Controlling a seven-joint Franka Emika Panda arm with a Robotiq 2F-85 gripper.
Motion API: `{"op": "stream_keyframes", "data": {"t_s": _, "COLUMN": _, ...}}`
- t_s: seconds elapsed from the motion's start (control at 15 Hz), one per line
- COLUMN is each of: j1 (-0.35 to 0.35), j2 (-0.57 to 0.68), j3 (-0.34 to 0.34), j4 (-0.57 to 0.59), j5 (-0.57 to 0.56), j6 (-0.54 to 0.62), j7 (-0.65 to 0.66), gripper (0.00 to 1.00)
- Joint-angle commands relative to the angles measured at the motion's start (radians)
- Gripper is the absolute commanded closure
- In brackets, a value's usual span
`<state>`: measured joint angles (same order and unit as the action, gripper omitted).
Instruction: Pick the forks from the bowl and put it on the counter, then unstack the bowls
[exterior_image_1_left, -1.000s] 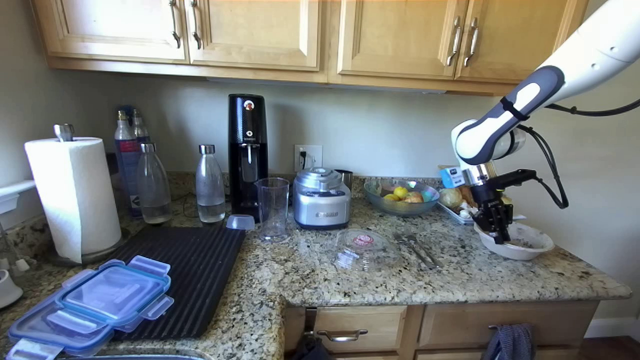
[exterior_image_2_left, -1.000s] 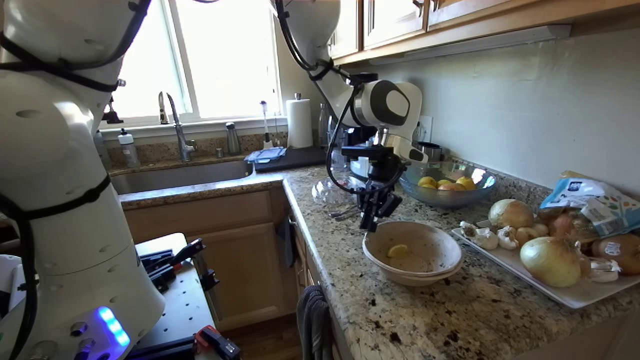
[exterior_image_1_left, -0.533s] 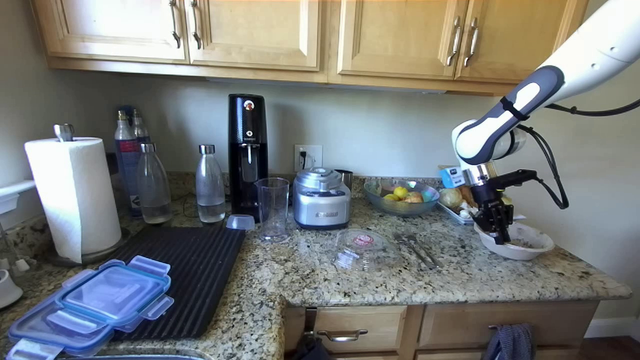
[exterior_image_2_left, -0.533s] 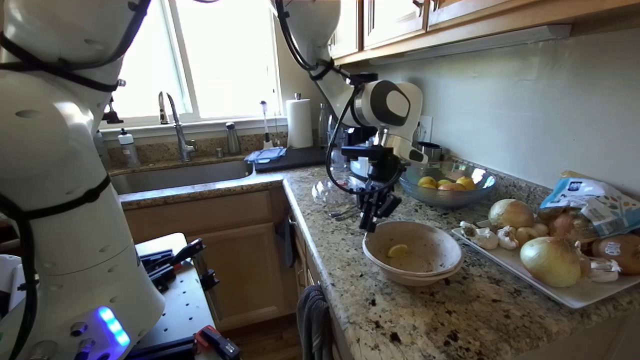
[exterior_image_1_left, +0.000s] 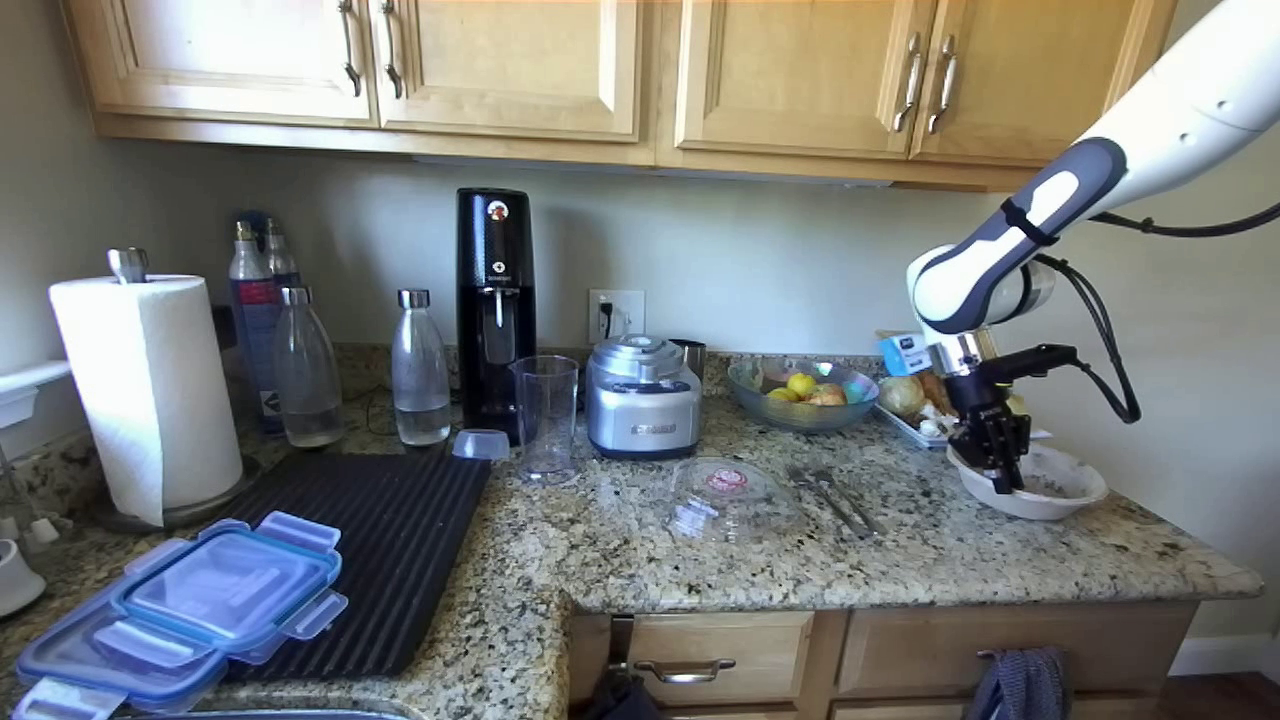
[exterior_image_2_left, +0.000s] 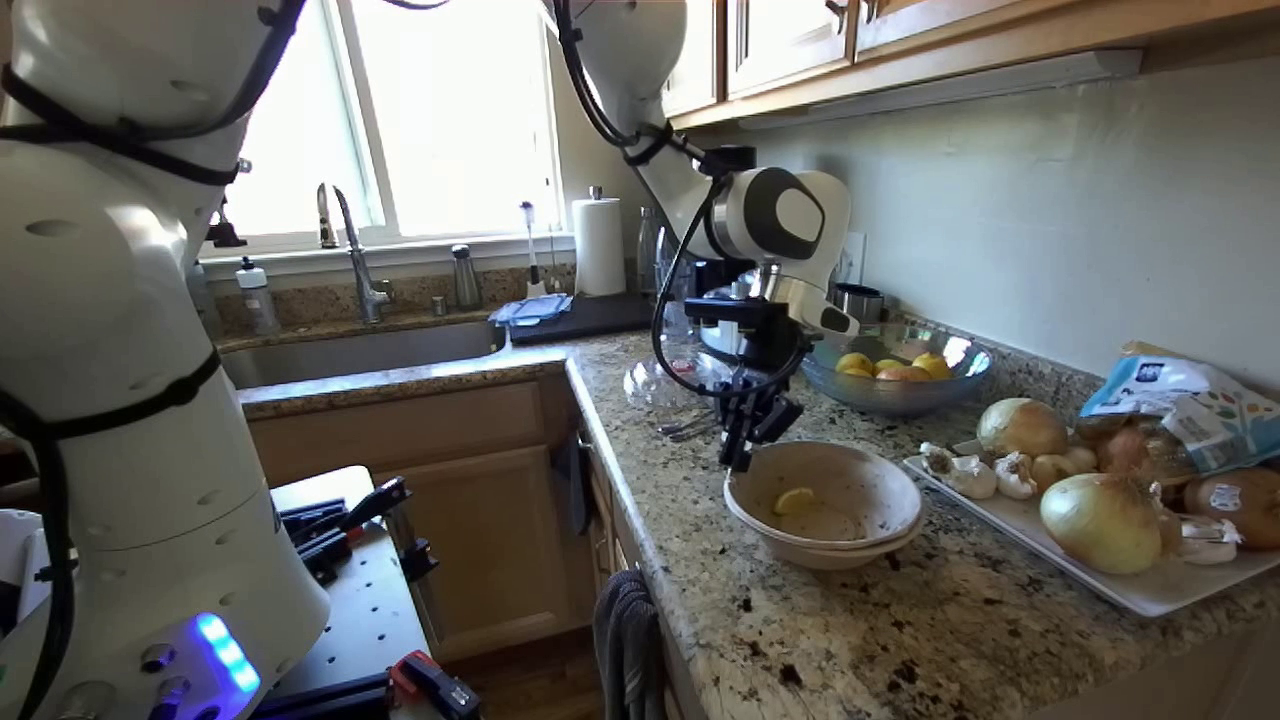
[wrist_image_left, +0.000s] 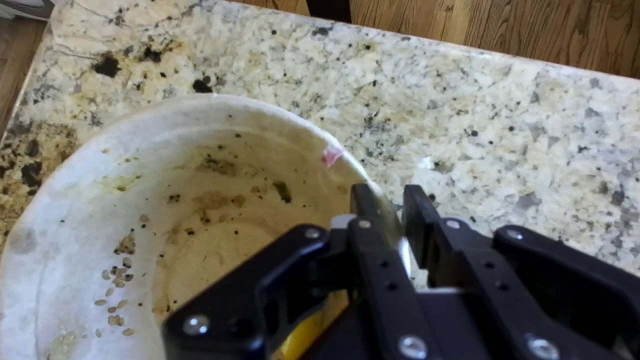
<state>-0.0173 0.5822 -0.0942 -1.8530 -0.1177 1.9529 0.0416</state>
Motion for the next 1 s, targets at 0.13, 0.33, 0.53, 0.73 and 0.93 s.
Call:
{"op": "stream_keyframes", "data": {"t_s": 0.13, "j1": -0.025, "j2": -0.005, "j3": 0.018, "j4": 0.005, "j5": 0.022, "j6": -0.028, "j7": -0.025, "gripper": 0.84}}
{"op": "stream_keyframes", "data": {"t_s": 0.33, "j1": -0.022, "j2": -0.012, "j3": 0.016, "j4": 0.001, "j5": 0.018, "j6": -0.026, "j7": -0.021, "gripper": 0.90}}
{"op": "stream_keyframes", "data": {"t_s": 0.53, "j1": -0.022, "j2": -0.019, "j3": 0.016, "j4": 0.001, "j5": 0.017, "j6": -0.025, "j7": -0.023, "gripper": 0.94}}
{"op": "stream_keyframes", "data": {"t_s": 0.73, "j1": -0.020, "j2": -0.024, "j3": 0.014, "j4": 0.002, "j5": 0.013, "j6": -0.023, "j7": -0.021, "gripper": 0.93}}
{"op": "stream_keyframes", "data": {"t_s": 0.93, "j1": -0.018, "j2": -0.034, "j3": 0.012, "j4": 0.002, "j5": 0.007, "j6": -0.022, "j7": -0.020, "gripper": 0.93}}
